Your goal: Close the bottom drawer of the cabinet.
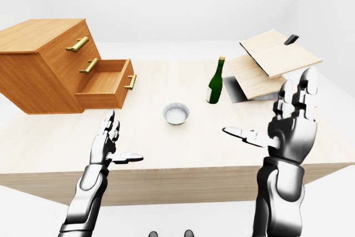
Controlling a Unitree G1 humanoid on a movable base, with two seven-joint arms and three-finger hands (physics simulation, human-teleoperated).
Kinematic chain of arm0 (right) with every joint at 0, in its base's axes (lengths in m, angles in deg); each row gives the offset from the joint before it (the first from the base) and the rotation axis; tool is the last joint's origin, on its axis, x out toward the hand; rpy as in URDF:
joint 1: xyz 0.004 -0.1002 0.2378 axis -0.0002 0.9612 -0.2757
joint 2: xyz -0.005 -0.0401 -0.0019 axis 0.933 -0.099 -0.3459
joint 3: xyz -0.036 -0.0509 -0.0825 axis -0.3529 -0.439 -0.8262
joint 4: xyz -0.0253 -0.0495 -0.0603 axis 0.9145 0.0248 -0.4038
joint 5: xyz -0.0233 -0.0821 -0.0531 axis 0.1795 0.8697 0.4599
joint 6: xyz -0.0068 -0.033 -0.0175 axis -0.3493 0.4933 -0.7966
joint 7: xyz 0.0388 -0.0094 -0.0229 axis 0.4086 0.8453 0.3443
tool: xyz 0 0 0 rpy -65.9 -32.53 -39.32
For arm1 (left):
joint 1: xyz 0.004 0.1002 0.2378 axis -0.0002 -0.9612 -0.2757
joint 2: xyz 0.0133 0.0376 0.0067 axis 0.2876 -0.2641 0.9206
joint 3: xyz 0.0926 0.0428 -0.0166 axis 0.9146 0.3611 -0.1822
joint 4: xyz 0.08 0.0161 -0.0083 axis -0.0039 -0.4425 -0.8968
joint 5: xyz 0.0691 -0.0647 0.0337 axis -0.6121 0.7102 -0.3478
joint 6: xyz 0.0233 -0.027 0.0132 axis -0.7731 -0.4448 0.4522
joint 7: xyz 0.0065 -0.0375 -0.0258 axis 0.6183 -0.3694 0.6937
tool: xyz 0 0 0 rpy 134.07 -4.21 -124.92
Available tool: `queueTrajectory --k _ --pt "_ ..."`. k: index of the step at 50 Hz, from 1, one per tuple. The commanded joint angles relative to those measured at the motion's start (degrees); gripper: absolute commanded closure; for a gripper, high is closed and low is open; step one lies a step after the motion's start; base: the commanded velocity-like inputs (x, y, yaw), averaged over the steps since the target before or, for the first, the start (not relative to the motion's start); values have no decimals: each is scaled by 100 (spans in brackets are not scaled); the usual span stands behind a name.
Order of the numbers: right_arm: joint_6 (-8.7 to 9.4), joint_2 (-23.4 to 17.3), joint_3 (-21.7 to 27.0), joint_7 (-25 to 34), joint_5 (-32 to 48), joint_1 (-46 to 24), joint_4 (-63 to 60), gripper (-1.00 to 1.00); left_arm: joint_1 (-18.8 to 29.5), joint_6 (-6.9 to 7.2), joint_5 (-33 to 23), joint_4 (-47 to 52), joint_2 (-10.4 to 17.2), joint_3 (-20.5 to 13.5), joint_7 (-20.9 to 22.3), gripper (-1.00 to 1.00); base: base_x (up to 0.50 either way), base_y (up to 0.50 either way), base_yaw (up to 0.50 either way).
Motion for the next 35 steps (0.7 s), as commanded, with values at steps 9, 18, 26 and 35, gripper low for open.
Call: queueTrajectory --k 9,18,26,35 --pt "0 -202 891 -288 -633 -5 -990 -100 -15 -18 3 -6 1 -2 12 -100 0 0 0" --pt "0 -217 873 -253 -639 -19 -1027 -100 -3 -48 -14 -49 -1 9 11 -100 0 0 0" --pt "0 -230 875 -216 -632 -34 -1021 -100 -2 -16 -7 -16 1 8 14 -100 12 0 0" --pt "0 -246 896 -201 -646 -49 -1042 -100 30 -83 -35 -121 0 17 6 -100 21 0 0"
